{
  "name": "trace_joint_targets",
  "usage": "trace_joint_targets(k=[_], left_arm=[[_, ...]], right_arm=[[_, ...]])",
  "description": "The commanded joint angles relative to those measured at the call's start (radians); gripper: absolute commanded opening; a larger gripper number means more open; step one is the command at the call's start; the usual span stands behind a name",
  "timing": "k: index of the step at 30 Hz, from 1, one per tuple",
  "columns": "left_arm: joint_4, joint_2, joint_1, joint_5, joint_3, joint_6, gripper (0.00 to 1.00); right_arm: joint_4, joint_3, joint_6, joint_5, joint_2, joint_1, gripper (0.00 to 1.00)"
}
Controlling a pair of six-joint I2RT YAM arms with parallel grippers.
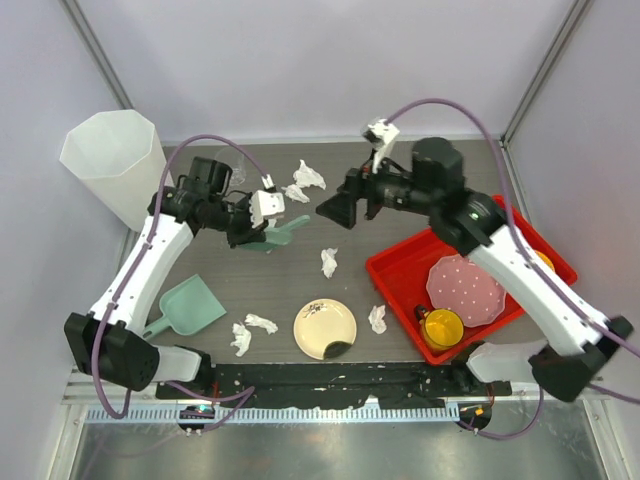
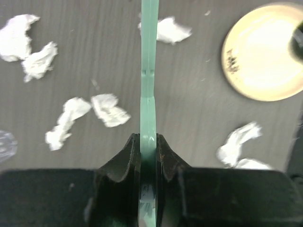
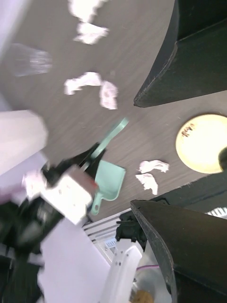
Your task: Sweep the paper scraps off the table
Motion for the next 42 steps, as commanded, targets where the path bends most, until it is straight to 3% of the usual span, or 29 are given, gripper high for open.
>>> trace_joint_targets(k=[1, 5, 8, 16, 21, 26, 30, 36, 39, 42], left_arm=[[-0.06, -0.072, 0.02, 0.325, 0.019, -0.279, 0.0], [-0.068, -0.13, 0.02, 0.477, 0.011, -0.385, 0.0], [-0.116, -0.138, 0.02, 0.522, 0.023, -0.376, 0.0], [-0.166, -0.13, 0.019, 0.52, 0.014, -0.324, 0.0], [-0.168, -0.119, 0.019, 0.502, 0.034, -0.313, 0.0], [-0.174, -0.105, 0.015, 0.473, 0.042, -0.298, 0.0], [-0.182, -0.104, 0.015, 0.486, 0.045, -0.287, 0.0], [-0.183, -0.104, 0.012, 0.494, 0.054, -0.284, 0.0], [-0.186, -0.102, 0.012, 0.493, 0.056, -0.283, 0.0], [-0.192, -0.101, 0.011, 0.493, 0.056, -0.278, 0.0]], right_arm=[[0.166, -0.101, -0.184, -0.095, -0.149, 0.006, 0.84], [0.139, -0.106, -0.223, -0.155, -0.122, 0.008, 0.84], [0.106, -0.072, -0.235, -0.199, -0.074, 0.02, 0.84], [0.1, -0.017, -0.282, -0.288, -0.022, 0.036, 0.85], [-0.017, 0.035, -0.373, -0.322, 0.01, 0.055, 0.75], [-0.202, 0.149, -0.48, -0.301, 0.088, 0.094, 0.5], [-0.305, 0.225, -0.513, -0.265, 0.138, 0.115, 0.42], [-0.322, 0.241, -0.534, -0.257, 0.153, 0.121, 0.35], [-0.326, 0.245, -0.536, -0.261, 0.161, 0.124, 0.25], [-0.326, 0.247, -0.536, -0.265, 0.167, 0.129, 0.24]])
